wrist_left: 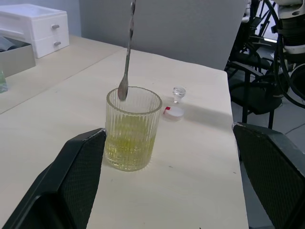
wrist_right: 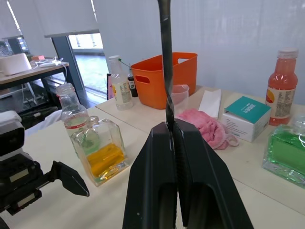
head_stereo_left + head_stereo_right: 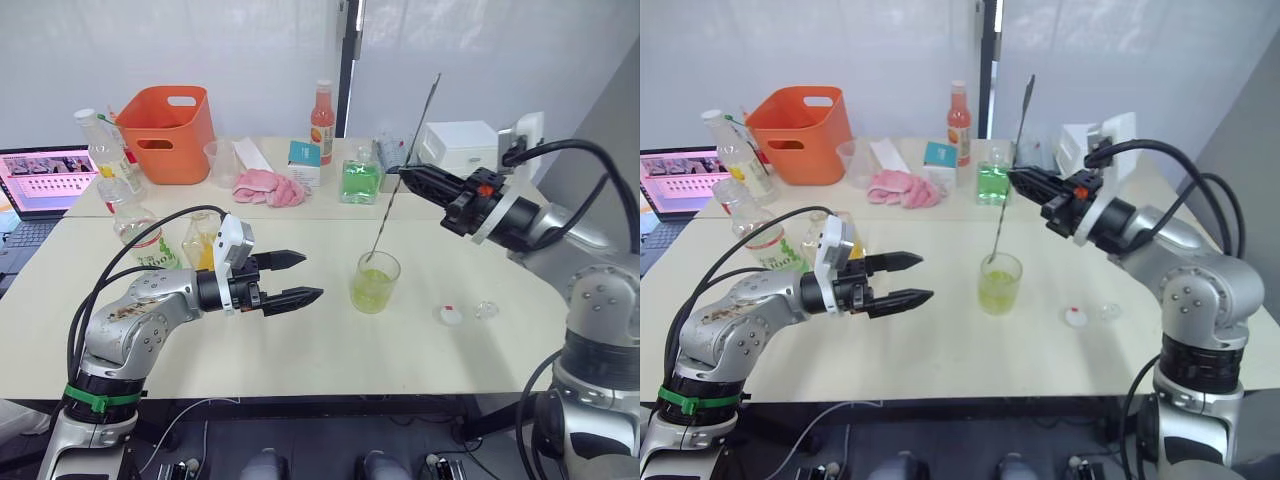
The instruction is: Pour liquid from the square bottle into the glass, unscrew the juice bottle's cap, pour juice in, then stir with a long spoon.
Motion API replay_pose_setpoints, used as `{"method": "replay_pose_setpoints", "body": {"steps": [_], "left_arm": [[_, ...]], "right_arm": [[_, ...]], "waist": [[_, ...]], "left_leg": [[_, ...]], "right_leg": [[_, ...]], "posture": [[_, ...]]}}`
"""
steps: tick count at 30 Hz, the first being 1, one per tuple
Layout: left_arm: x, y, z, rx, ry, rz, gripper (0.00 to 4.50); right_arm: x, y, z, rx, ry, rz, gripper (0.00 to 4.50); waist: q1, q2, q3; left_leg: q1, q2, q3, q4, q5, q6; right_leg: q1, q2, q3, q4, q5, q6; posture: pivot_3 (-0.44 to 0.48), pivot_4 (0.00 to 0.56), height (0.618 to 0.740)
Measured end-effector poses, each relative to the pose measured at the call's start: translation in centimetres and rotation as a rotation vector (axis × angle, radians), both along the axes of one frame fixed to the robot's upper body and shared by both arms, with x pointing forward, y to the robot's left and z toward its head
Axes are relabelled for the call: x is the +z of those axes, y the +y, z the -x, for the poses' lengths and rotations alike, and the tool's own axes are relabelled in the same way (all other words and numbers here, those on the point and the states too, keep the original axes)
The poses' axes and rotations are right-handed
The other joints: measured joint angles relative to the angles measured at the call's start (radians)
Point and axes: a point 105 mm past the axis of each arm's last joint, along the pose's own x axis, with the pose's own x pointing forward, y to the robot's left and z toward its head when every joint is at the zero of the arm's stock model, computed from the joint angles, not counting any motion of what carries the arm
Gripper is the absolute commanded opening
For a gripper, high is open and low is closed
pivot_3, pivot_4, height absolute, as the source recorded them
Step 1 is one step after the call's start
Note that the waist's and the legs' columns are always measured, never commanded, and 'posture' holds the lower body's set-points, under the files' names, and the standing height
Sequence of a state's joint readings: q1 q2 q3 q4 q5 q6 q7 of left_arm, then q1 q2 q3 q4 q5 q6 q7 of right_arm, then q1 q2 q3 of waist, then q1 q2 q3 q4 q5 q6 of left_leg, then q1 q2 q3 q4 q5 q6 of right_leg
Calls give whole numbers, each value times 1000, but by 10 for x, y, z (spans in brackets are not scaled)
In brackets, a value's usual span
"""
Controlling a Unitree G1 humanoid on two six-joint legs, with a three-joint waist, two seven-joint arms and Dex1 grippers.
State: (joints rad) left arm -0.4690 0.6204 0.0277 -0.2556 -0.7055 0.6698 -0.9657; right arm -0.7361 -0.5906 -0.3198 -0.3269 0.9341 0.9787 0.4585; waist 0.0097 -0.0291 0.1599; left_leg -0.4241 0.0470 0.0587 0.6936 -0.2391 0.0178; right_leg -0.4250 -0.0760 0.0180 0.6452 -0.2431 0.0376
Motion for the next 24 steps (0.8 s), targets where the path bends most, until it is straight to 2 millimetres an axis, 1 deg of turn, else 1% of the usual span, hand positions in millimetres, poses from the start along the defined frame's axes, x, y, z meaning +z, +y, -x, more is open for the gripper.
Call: {"method": "replay_pose_setpoints", "body": {"steps": [4, 8, 10, 12, 14, 15, 19, 21, 24], "left_arm": [[3, 0, 1, -13, -58, -8, 4477], [-5, 2, 3, -17, -52, -22, 4477], [-7, 2, 4, -21, -45, -22, 4477], [-10, 4, 5, -19, -42, -30, 4477], [-13, 7, 5, -18, -41, -44, 4477], [-14, 8, 5, -15, -38, -48, 4477], [-16, 9, 6, -15, -45, -57, 4477], [-21, 10, 9, -17, -38, -57, 4477], [-28, 12, 13, -14, -17, -63, 4477]], "right_arm": [[14, -17, 13, 8, 16, -68, 0], [26, -37, 23, -7, 48, -102, 0], [25, -46, 27, -5, 97, -98, 0], [20, -56, 30, -16, 178, -67, 0], [11, -71, 28, -54, 275, -42, 0], [8, -75, 28, -63, 309, -41, 0], [-4, -77, 25, -54, 403, -25, 0], [-17, -76, 21, -54, 478, -4, 0], [-46, -75, 13, -84, 606, 54, 0]], "waist": [[0, 0, 0], [-1, 0, 0], [-1, 0, 0], [0, 0, 0], [0, 0, 0], [0, 0, 0], [-9, 0, 0], [-12, 0, 0], [-13, 0, 0]], "left_leg": [[0, 0, 0, 0, 0, 0], [0, 0, 0, 0, 0, 0], [0, 0, 0, 0, 0, 0], [0, 0, 0, 0, 0, 0], [0, 0, 1, 0, 0, 0], [0, 0, 1, 0, 0, 0], [0, 1, 1, -1, 0, 0], [0, 1, 1, -1, 0, 1], [-1, 1, 1, -1, 0, 1]], "right_leg": [[0, 0, 0, 0, 0, 0], [0, 0, 0, -1, 0, 0], [0, 0, 0, -1, 0, 0], [1, 0, 0, -2, 0, 0], [1, 0, 0, -3, 0, 0], [1, 0, 1, -3, 0, 0], [1, 1, 2, -3, 0, 0], [1, 1, 2, -4, 0, 0], [0, 0, 2, -4, 0, 0]], "posture": [[0, 150, 715], [0, 150, 715], [0, 150, 715], [0, 150, 715], [0, 150, 715], [0, 150, 715], [0, 150, 715], [0, 150, 715], [0, 150, 715]]}}
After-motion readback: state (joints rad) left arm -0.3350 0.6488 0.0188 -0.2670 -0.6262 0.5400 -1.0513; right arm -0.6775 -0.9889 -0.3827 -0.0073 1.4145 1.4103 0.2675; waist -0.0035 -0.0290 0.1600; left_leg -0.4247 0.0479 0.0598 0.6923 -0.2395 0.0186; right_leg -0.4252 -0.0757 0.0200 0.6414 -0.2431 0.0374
